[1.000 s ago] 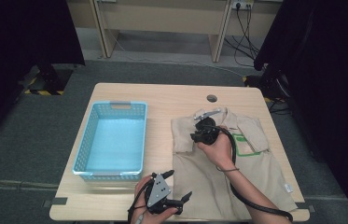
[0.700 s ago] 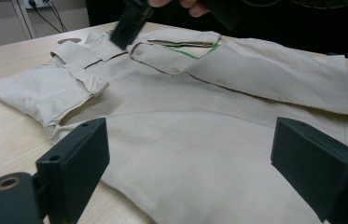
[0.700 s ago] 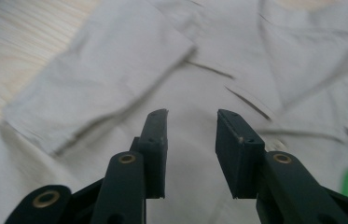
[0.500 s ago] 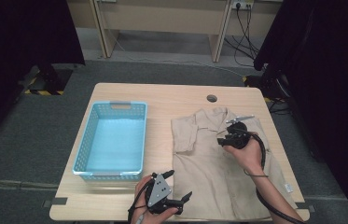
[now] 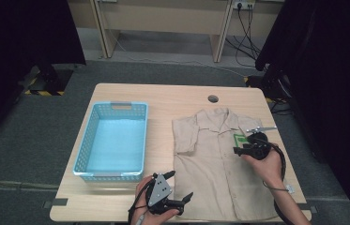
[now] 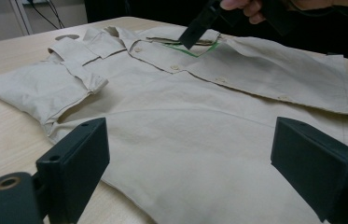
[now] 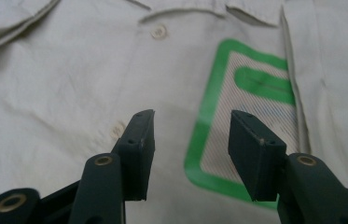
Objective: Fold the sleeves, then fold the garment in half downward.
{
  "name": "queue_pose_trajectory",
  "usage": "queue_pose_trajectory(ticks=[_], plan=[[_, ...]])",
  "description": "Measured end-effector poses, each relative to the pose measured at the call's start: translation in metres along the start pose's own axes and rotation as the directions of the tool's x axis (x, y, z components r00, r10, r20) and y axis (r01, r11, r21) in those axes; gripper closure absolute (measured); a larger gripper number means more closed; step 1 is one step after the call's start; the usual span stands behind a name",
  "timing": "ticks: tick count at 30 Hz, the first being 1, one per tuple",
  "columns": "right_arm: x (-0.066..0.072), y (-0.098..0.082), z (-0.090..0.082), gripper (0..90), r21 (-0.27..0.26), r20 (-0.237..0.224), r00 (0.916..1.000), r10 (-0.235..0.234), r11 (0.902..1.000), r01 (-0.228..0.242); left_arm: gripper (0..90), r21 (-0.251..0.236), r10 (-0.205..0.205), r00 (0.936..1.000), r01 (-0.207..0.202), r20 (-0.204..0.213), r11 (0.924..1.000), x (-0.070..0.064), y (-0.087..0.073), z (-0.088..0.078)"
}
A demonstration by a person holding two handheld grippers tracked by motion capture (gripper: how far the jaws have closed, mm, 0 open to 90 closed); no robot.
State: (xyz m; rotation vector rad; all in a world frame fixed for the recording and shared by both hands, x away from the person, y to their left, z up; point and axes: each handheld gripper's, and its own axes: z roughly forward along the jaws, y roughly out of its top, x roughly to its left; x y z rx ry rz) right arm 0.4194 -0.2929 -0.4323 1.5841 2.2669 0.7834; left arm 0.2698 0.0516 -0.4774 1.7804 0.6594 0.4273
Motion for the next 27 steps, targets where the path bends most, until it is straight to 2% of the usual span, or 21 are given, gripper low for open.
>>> queue_pose_trajectory(ticks=[4,10,14,18,21,27], plan=[[-0.012,-0.011,-0.009,49.9,-0.019,-0.001,0.9996,0.028,0.9994,-0.028,10.9,-0.003,0.006,1.0,-0.006,-0.004,1.0,0.002,0.004,0.002],[-0.027,-0.02,-0.022,47.5,-0.055,0.003,0.9984,0.057,0.9969,-0.057,10.8,-0.028,0.013,0.9999,-0.013,0.006,0.9995,0.012,0.026,0.007],[-0.032,-0.022,-0.029,46.7,-0.078,0.002,0.9971,0.076,0.9941,-0.076,10.8,-0.02,0.011,0.9997,-0.011,0.023,0.9997,0.019,0.04,0.016],[-0.036,-0.022,-0.035,46.4,-0.096,0.004,0.9966,0.083,0.992,-0.082,10.8,-0.005,0.006,0.9996,-0.005,0.029,1.0,0.023,0.051,0.026],[-0.037,-0.018,-0.037,45.9,-0.102,0.008,0.9966,0.082,0.9915,-0.081,10.8,0.012,0.017,0.9992,-0.018,0.036,0.9998,0.027,0.061,0.033],[-0.041,-0.004,-0.032,44.8,-0.092,0.01,0.9975,0.07,0.9934,-0.069,11.4,0.062,0.019,0.9996,-0.02,0.021,0.9979,0.043,0.081,0.056]])
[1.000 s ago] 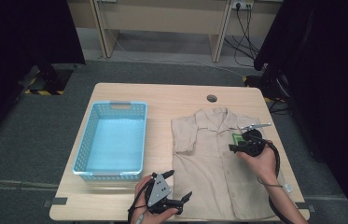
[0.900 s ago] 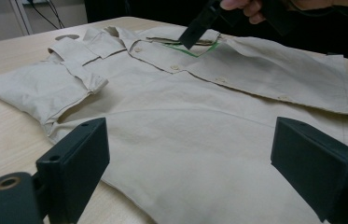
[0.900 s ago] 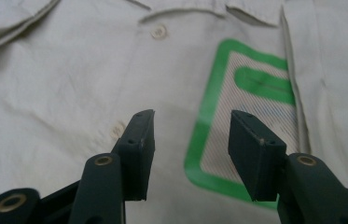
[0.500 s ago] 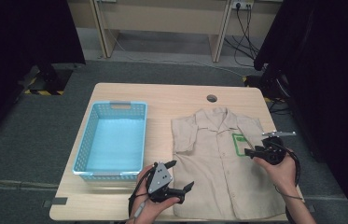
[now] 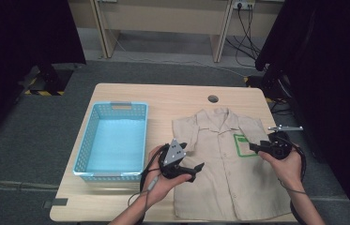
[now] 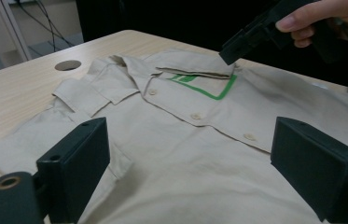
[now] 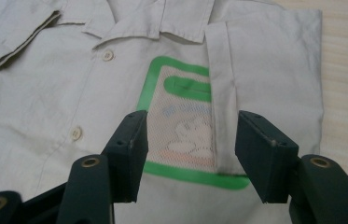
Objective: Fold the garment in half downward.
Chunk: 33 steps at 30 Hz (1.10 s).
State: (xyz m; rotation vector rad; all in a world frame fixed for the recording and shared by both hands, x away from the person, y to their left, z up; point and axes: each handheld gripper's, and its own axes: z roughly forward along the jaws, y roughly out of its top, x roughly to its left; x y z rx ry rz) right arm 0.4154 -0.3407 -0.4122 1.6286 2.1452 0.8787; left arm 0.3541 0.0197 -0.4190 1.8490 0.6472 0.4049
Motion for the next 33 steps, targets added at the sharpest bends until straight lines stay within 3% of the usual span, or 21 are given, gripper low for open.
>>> queue_pose_trajectory(ticks=[5,14,33], plan=[[-0.001,0.016,0.007,43.1,-0.013,0.011,0.9998,-0.017,0.9998,0.017,11.7,0.046,0.01,0.9997,-0.009,-0.023,0.9989,0.017,0.017,0.02],[-0.001,0.046,0.02,39.3,-0.023,0.031,0.998,-0.055,0.9982,0.056,14.5,0.063,-0.011,0.9986,0.014,-0.051,0.9979,0.042,0.04,0.046],[-0.019,0.089,0.046,38.5,-0.005,0.07,0.9961,-0.053,0.9986,0.053,16.2,0.145,-0.069,0.9889,0.088,-0.132,0.9855,0.095,0.055,0.094]])
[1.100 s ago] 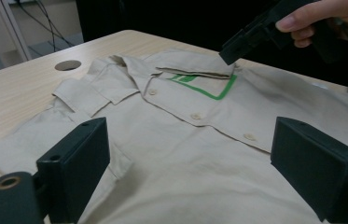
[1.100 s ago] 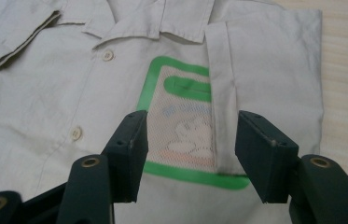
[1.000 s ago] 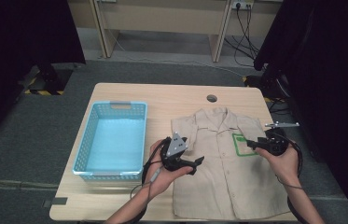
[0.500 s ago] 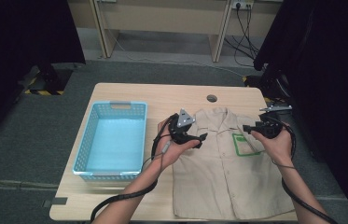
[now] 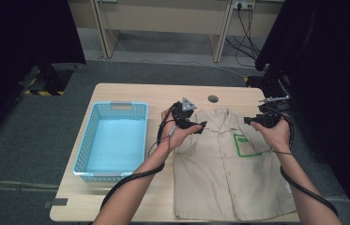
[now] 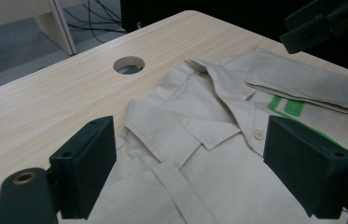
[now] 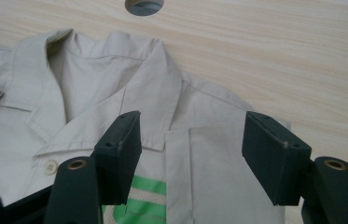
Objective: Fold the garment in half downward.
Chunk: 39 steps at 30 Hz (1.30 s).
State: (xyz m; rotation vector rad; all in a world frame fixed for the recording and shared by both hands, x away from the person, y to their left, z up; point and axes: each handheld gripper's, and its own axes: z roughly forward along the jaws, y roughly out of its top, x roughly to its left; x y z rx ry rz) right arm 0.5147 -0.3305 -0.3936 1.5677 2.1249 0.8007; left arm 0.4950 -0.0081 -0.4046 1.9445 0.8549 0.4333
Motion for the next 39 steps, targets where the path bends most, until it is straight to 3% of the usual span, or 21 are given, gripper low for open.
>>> queue_pose_trajectory(ticks=[4,9,14,21,24,33,39], plan=[[-0.003,0.004,0.007,38.6,0.011,0.005,1.0,-0.008,0.9999,0.008,16.2,0.016,-0.008,0.9997,0.009,-0.022,0.9998,0.009,0.001,0.008],[-0.007,0.007,0.017,38.9,0.025,0.01,0.9999,0.001,0.9997,-0.002,17.2,0.054,-0.05,0.9968,0.053,-0.062,0.9971,0.023,-0.001,0.02],[-0.013,0.008,0.031,39.1,0.042,0.019,0.9998,-0.005,0.9991,0.004,18.1,0.097,-0.046,0.9942,0.055,-0.097,0.9937,0.032,-0.006,0.035],[-0.015,0.012,0.05,39.4,0.07,0.032,0.9993,-0.019,0.9974,0.017,19.4,0.138,-0.036,0.9928,0.052,-0.114,0.989,0.036,-0.014,0.048],[-0.015,0.014,0.059,39.4,0.082,0.038,0.9989,-0.028,0.9963,0.025,19.6,0.17,0.004,0.9902,0.02,-0.139,0.9853,0.039,-0.017,0.056],[-0.018,0.018,0.076,39.0,0.117,0.052,0.9975,-0.049,0.9922,0.042,20.6,0.204,0.004,0.99,0.025,-0.141,0.9787,0.042,-0.022,0.071],[-0.028,0.012,0.083,38.0,0.129,0.054,0.9984,-0.019,0.9916,0.012,21.5,0.227,-0.008,0.9901,0.04,-0.14,0.973,0.044,-0.029,0.08]])
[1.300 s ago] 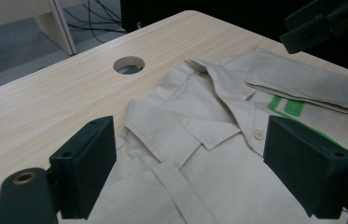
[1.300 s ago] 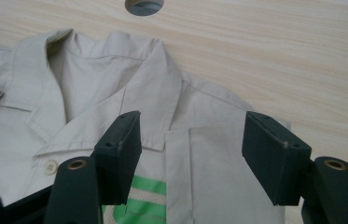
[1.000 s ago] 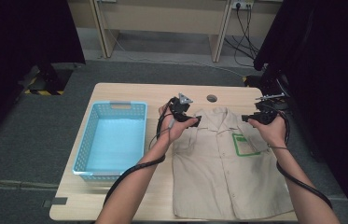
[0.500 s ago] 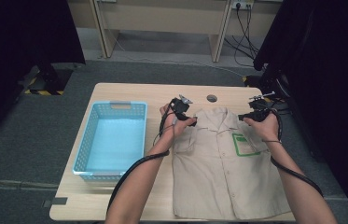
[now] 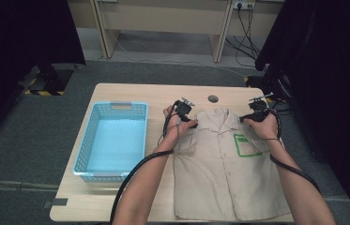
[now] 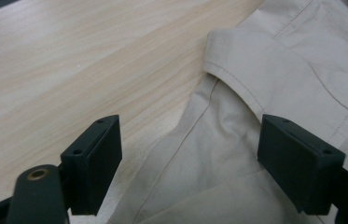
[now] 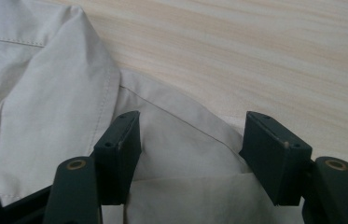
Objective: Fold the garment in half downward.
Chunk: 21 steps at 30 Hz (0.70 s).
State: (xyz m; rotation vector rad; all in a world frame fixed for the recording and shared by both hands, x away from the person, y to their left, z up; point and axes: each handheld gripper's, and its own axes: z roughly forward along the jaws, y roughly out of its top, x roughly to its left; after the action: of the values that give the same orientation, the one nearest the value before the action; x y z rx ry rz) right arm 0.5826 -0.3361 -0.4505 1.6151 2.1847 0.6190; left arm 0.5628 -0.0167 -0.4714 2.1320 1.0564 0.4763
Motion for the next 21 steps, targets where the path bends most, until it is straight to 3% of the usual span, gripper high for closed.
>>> queue_pose_trajectory(ticks=[3,8,17,21], plan=[[-0.002,-0.001,0.002,37.3,-0.003,-0.011,0.9999,0.01,1.0,-0.01,22.5,-0.006,-0.032,0.9993,0.032,0.018,0.9995,0.002,-0.003,0.004],[-0.002,-0.001,0.003,42.0,-0.018,-0.031,0.9995,-0.006,0.9998,0.006,25.8,-0.021,-0.03,0.9993,0.031,0.023,0.9993,0.003,-0.004,0.005],[0.007,-0.004,0.002,80.5,-0.058,-0.069,0.9955,-0.065,0.9964,0.061,59.3,-0.052,0.008,0.9979,-0.004,0.065,0.9986,-0.003,-0.003,0.004],[0.012,-0.003,0.001,88.1,-0.045,-0.063,0.9948,-0.081,0.996,0.078,73.4,-0.045,0.011,0.997,-0.008,0.076,0.9989,-0.006,-0.001,0.004]])
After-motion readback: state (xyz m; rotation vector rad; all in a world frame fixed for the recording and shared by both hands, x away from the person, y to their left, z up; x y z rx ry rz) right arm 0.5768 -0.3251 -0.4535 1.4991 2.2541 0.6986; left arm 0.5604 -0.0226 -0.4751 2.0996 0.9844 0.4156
